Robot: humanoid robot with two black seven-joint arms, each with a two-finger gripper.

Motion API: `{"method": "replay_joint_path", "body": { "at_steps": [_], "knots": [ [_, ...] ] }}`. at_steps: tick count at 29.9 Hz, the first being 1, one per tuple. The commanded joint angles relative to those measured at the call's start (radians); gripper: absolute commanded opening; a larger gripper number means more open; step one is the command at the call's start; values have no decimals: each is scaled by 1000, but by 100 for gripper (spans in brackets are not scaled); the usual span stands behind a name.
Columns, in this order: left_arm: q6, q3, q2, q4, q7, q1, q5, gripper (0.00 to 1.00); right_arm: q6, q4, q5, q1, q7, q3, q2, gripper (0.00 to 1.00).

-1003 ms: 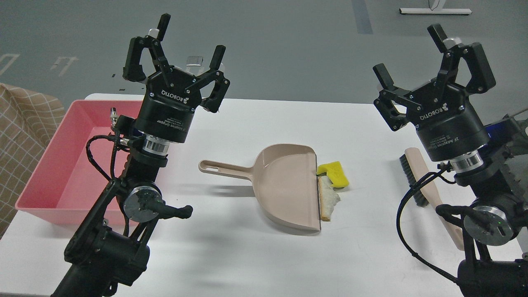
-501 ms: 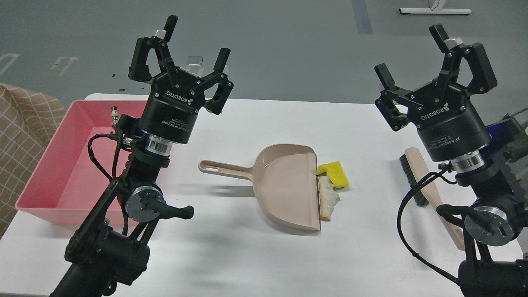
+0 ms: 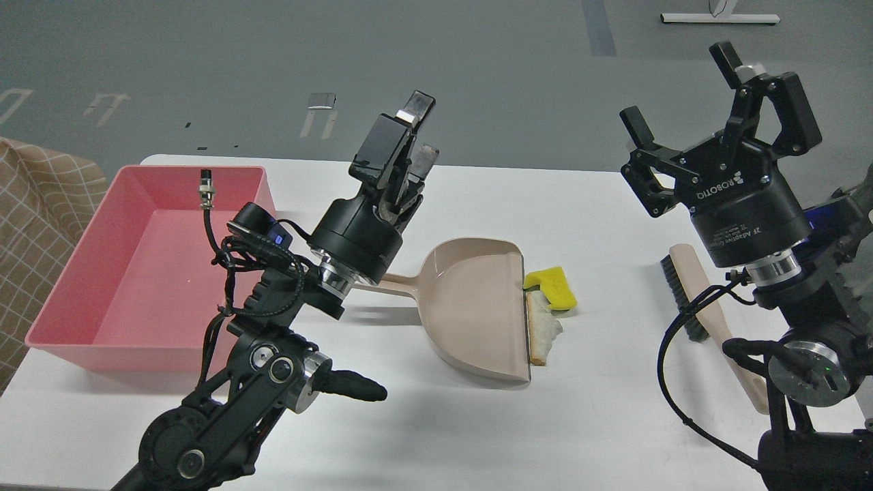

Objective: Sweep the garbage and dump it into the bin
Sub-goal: 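Lower the left gripper toward the beige dustpan handle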

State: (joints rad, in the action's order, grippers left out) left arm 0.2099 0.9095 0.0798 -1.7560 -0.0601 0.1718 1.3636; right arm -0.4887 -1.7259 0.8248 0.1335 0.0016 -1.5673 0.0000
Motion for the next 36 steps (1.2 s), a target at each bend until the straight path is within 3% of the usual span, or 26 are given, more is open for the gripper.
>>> {"method": "replay_joint_path", "body": {
  "at_steps": [1, 8, 24, 29, 36],
  "knots": [
    [46, -24, 0, 1, 14, -37, 67, 98, 0, -1, -1, 0, 0, -7, 0, 100],
    [154, -63, 3, 1, 48, -121, 84, 98, 0, -1, -1, 0, -2, -13, 0, 100],
    [249, -70, 2, -8, 22, -274, 120, 98, 0, 9, 0, -2, -6, -23, 0, 100],
    [266, -96, 0, -7, -26, -330, 124, 98, 0, 9, 0, -2, -6, -23, 0, 100],
    [279, -104, 5, 0, -24, -334, 117, 98, 0, 9, 0, -2, -6, -23, 0, 100]
  ]
}}
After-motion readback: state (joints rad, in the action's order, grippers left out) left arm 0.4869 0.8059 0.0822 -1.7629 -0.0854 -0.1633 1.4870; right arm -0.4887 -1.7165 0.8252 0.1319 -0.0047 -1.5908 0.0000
